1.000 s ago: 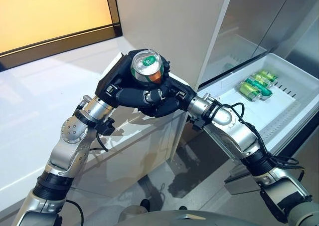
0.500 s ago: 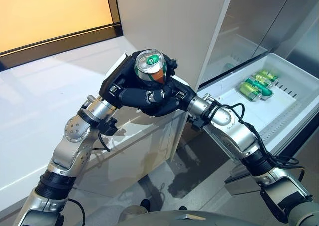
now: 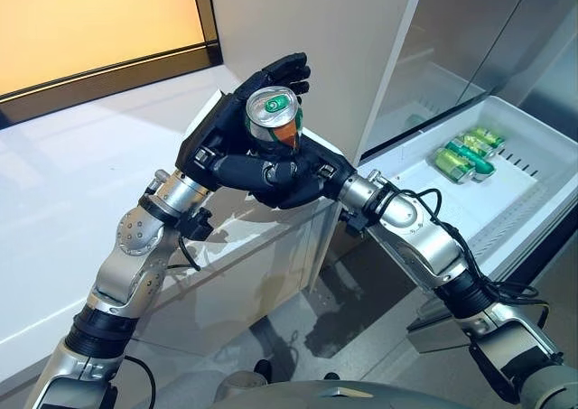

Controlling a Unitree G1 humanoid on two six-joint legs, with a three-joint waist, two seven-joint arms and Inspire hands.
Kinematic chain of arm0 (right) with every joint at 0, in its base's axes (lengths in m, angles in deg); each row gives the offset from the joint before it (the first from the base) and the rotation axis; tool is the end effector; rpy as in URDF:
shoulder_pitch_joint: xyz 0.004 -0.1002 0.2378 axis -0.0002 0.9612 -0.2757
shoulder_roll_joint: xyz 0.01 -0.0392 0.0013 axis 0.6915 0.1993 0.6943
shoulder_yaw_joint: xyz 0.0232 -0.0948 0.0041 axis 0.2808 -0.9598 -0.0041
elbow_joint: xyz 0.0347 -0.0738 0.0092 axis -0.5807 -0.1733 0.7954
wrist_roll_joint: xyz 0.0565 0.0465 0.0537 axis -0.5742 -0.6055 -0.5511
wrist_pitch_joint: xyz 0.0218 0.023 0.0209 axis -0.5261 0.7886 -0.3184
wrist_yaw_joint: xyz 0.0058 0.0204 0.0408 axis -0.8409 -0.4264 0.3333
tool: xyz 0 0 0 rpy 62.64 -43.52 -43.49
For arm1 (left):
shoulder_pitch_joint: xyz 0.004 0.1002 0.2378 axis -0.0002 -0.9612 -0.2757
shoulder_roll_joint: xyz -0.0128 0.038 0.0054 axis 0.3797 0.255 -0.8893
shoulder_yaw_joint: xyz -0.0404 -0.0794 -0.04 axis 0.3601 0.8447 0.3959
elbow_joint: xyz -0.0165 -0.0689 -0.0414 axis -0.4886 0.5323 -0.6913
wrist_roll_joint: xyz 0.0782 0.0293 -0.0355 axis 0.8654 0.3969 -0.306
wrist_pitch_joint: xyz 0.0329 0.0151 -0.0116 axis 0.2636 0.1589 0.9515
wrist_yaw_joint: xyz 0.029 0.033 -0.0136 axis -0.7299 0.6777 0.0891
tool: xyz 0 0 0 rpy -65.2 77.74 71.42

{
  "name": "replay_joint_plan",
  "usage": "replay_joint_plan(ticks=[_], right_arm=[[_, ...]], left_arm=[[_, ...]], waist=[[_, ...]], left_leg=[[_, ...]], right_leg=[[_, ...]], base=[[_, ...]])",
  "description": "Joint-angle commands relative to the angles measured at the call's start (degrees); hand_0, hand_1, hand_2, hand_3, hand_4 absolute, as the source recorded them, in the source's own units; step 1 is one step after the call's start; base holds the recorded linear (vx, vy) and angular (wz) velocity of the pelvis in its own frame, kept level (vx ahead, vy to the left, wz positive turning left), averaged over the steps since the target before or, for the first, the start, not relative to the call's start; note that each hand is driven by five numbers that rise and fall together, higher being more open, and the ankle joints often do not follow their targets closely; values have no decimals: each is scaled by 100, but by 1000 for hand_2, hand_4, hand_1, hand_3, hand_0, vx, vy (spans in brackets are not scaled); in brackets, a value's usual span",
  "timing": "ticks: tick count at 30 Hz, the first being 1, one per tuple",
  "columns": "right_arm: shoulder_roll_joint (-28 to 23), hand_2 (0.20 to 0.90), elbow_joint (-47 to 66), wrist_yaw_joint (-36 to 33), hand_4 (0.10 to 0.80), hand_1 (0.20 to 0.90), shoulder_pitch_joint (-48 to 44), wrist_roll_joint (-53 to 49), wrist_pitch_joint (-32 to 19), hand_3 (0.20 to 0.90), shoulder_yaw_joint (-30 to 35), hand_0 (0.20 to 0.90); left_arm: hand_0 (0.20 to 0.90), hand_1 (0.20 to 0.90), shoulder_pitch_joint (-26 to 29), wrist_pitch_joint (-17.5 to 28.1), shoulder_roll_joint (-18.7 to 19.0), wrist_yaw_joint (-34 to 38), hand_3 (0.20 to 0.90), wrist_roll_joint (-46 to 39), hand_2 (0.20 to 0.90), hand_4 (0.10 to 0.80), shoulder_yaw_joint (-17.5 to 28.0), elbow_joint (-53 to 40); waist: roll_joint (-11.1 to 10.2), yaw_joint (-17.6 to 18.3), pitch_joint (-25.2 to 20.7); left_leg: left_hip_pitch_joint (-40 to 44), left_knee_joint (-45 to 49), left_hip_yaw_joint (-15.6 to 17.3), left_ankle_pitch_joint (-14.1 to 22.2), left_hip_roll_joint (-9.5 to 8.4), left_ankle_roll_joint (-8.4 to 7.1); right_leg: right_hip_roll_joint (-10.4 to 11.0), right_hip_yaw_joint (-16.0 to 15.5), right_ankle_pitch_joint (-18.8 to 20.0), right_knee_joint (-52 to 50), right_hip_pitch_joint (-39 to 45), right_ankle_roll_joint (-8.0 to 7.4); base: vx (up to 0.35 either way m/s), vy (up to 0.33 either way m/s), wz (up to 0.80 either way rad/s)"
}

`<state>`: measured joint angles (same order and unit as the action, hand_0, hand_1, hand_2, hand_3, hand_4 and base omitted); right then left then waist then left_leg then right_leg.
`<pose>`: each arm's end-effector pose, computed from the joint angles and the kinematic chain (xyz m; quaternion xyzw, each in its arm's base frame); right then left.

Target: Put drinks into fridge and close the fridge

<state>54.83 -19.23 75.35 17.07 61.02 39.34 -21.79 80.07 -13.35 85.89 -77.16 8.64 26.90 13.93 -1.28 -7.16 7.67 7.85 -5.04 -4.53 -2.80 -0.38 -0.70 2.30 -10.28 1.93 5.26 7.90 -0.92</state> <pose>0.2487 -0.1194 0.1443 -0.1127 -0.1166 0.3924 0.9054 0.2111 0.1932 0.1634 0.0072 -0.2699 -0.2985 0.9154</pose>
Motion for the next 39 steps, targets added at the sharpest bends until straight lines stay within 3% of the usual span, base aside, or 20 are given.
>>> replay_joint_plan(ticks=[1, 13, 23, 32, 39], right_arm=[[383, 300, 553, -283, 100, 300, -1100, -240, -1069, 200, 536, 300], [190, 300, 1104, -234, 100, 300, -865, -368, -1373, 200, 1080, 300], [17, 300, 1817, 462, 100, 300, -298, -1546, -1015, 200, 1631, 300], [-297, 300, 2256, 1040, 100, 300, 377, -2278, -854, 200, 2255, 300], [-606, 300, 2492, 1318, 100, 300, 889, -2363, -1105, 200, 2968, 300]], left_arm=[[900, 900, 708, 793, 15, 399, 900, -14, 900, 800, 415, -64], [900, 900, 102, 1031, -152, 492, 900, -232, 900, 800, 973, 99], [900, 900, -309, 972, -468, -126, 900, -1291, 900, 800, 1330, 10], [900, 900, -577, 1217, -437, -127, 900, -1271, 900, 800, 1654, 120], [900, 900, -786, 1275, -415, -1070, 900, -2007, 900, 800, 1888, 32]], waist=[[-31, 37, -676], [-37, 58, -682], [-67, 151, -696], [-103, 310, -709], [-109, 441, -731]], left_leg=[[-89, 4, -32, 478, -236, 47], [-71, 4, -19, 499, -233, 55], [-90, 4, 35, 509, -222, 46], [-69, 4, 146, 536, -207, 40], [-72, 4, 226, 558, -208, 34]], right_leg=[[184, -30, -154, -26, 12, -408], [173, 9, -156, -26, 22, -407], [165, 62, -147, -26, -23, -414], [158, 167, -124, -26, -59, -440], [144, 272, -97, -26, -119, -464]], base=[[0, 0, 0], [0, 0, 0], [0, 0, 0], [0, 2, -2], [0, 8, -8]])
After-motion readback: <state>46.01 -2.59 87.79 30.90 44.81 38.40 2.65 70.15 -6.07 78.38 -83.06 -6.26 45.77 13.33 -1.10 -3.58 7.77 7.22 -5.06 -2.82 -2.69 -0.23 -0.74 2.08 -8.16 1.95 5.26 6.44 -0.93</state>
